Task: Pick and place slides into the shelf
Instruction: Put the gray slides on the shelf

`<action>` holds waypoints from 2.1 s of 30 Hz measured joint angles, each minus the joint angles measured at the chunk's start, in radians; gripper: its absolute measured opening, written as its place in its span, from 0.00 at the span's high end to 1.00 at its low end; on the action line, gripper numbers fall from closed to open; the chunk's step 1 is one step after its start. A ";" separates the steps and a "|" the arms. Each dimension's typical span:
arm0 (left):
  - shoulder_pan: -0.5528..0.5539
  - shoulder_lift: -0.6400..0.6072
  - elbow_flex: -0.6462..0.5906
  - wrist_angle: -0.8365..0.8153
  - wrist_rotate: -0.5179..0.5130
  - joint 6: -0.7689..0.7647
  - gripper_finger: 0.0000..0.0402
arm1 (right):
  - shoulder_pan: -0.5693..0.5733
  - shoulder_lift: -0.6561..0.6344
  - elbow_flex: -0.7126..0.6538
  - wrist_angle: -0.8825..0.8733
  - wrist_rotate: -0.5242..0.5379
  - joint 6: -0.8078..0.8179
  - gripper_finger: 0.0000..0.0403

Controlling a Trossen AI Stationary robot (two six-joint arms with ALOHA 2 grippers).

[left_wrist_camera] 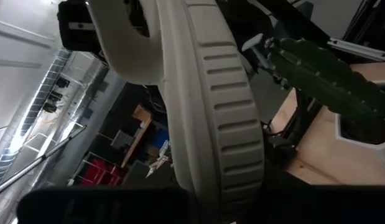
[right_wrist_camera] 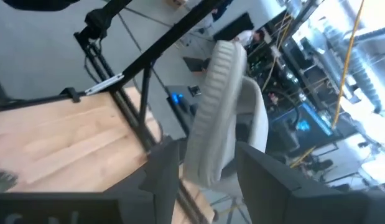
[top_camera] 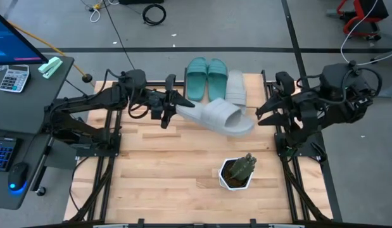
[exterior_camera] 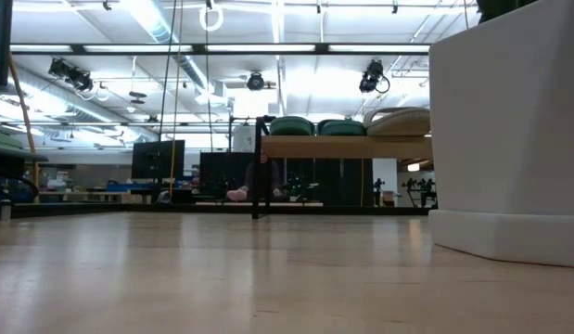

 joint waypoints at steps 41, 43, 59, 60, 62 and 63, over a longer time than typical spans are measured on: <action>0.044 0.025 0.002 -0.074 -0.015 -0.150 0.82 | -0.021 0.101 0.000 0.107 0.213 -0.048 0.92; 0.057 0.026 0.003 -0.092 -0.052 -0.191 0.72 | -0.051 0.097 0.000 0.100 0.247 -0.047 0.92; 0.123 0.027 0.001 -0.198 -0.102 -0.359 0.32 | -0.221 0.086 0.000 0.030 0.537 -0.117 0.92; 0.122 0.026 0.001 -0.213 -0.100 -0.359 0.33 | -0.231 0.086 0.003 0.030 0.574 -0.119 0.92; 0.123 0.026 0.001 -0.227 -0.101 -0.360 0.35 | -0.252 0.084 0.003 -0.024 0.643 -0.115 0.92; 0.124 0.026 0.001 -0.233 -0.105 -0.361 0.36 | -0.264 0.084 0.003 -0.034 0.642 -0.109 0.92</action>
